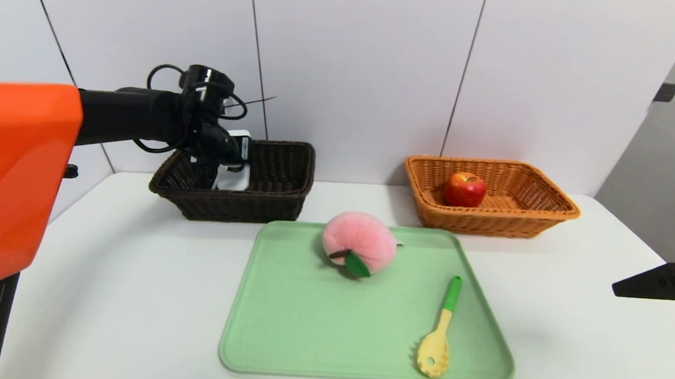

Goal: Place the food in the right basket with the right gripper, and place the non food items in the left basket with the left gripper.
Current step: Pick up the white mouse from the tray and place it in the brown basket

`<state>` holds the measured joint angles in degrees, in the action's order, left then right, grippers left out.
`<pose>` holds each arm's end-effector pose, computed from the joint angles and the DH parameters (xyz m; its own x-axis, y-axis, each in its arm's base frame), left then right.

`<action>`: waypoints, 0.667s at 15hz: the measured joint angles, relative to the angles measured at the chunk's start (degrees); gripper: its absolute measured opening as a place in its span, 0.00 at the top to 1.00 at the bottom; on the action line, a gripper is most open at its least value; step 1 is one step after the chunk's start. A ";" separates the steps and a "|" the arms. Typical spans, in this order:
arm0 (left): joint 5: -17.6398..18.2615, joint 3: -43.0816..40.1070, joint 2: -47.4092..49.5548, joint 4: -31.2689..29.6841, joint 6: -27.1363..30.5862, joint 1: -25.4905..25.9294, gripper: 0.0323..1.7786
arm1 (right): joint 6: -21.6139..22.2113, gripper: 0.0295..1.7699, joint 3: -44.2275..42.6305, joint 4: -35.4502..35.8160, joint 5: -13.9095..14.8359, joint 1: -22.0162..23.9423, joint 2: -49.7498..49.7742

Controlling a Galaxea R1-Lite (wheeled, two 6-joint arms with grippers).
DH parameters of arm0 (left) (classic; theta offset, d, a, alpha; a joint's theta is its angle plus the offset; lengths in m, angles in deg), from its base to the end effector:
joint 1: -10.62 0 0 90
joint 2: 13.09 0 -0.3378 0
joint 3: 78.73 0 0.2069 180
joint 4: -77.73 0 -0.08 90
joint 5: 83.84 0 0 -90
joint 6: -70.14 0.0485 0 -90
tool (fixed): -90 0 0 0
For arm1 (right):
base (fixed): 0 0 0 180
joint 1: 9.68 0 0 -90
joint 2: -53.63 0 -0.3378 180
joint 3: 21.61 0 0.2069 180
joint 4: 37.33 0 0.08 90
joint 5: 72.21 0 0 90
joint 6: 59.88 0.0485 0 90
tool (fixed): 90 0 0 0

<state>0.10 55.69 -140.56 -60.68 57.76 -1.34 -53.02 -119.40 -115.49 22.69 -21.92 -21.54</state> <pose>0.5062 -0.1020 0.2203 0.8223 -0.0663 -0.5652 -0.0009 0.9930 -0.1178 0.1740 0.0335 0.3003 0.5691 0.0360 -0.8215 -0.0666 0.9978 -0.0023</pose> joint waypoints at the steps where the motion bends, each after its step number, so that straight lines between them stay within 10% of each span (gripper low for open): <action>1: 0.02 0.00 -0.44 -0.02 -0.02 0.02 0.45 | -0.09 0.04 -0.01 1.05 -0.11 -0.13 0.01; 10: 0.06 0.00 -1.63 -0.02 0.00 0.00 0.23 | -0.04 0.04 0.61 7.30 -0.06 -2.17 0.44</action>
<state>0.16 55.69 -142.20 -60.71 57.76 -1.34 -53.06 -118.79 -108.19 22.63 -24.09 -21.10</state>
